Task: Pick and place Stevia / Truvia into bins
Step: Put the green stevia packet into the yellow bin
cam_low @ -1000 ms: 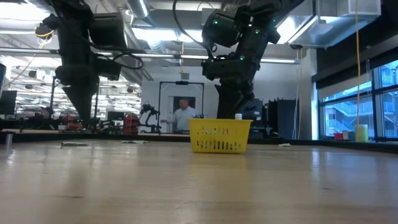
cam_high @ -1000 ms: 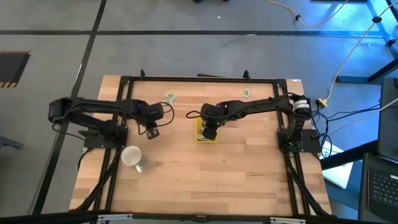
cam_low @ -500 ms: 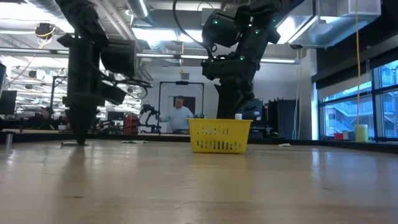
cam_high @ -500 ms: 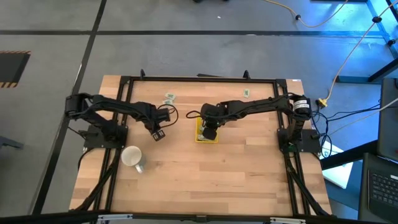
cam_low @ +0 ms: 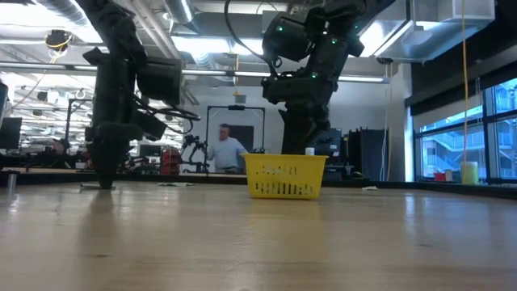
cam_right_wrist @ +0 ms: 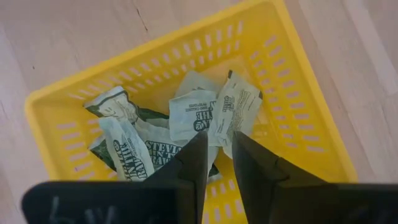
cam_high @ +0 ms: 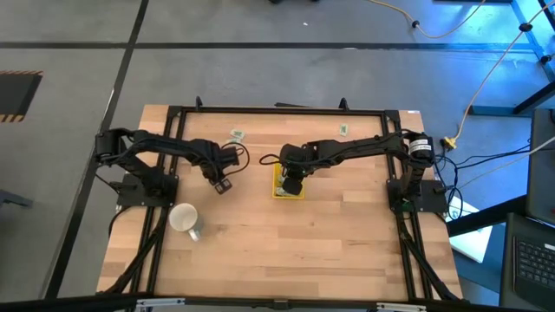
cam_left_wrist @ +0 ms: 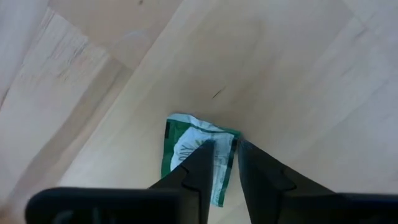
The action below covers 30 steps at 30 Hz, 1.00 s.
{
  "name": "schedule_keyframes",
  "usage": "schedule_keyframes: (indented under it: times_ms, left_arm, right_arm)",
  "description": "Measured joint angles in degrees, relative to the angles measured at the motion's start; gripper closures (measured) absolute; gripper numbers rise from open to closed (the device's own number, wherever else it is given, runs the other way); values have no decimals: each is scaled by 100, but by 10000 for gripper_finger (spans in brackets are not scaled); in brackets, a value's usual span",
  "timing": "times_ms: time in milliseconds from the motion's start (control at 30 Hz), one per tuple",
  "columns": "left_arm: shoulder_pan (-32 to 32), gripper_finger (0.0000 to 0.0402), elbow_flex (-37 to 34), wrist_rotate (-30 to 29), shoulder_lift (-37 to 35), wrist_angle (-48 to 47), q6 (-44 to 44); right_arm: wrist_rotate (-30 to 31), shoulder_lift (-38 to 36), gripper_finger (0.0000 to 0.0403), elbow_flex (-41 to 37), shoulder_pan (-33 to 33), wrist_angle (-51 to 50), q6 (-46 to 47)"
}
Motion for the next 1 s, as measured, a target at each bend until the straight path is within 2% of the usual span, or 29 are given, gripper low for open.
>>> schedule_keyframes:
  times_ms: [333, 633, 900, 1000]
  left_arm:
    - [246, 395, -4, -12, 3, 48, -77]
    - [237, 398, 139, 66, -75, -24, 256]
    - [232, 400, 553, 415, -695, -38, 378]
    - [201, 400, 677, 771, -930, 461, 385]
  right_arm:
    - [0, -2, 324, 0, 0, -7, 0]
    - [0, -125, 324, 0, 0, -180, -1]
    - [0, -973, 324, 0, -14, -387, -30]
    - [-17, -1343, 324, 0, -148, -572, -80]
